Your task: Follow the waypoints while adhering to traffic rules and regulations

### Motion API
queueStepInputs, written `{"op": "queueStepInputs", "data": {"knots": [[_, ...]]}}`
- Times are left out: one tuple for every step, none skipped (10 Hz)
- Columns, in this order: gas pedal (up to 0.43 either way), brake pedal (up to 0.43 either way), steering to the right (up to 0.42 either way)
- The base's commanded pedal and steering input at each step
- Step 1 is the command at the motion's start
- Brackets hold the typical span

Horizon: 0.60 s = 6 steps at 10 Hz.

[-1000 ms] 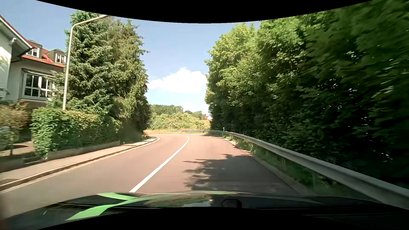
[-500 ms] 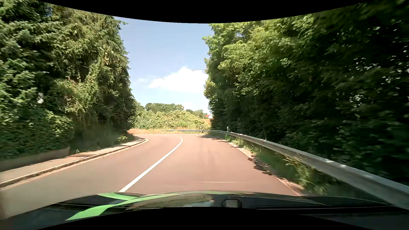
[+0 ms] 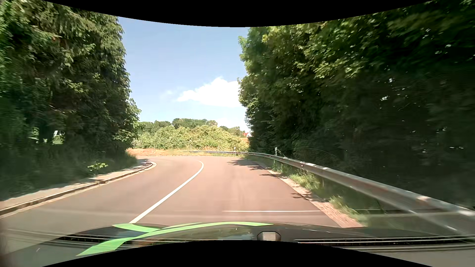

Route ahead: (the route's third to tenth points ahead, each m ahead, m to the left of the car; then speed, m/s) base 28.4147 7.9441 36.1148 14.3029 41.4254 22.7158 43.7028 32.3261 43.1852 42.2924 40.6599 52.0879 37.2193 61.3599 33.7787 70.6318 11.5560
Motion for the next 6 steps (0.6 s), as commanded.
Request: {"op": "queueStepInputs", "data": {"knots": [[0.059, 0.000, -0.027], [0.059, 0.000, -0.032], [0.059, 0.000, -0.036], [0.059, 0.000, -0.040], [0.059, 0.000, -0.045], [0.059, 0.000, -0.050]]}}
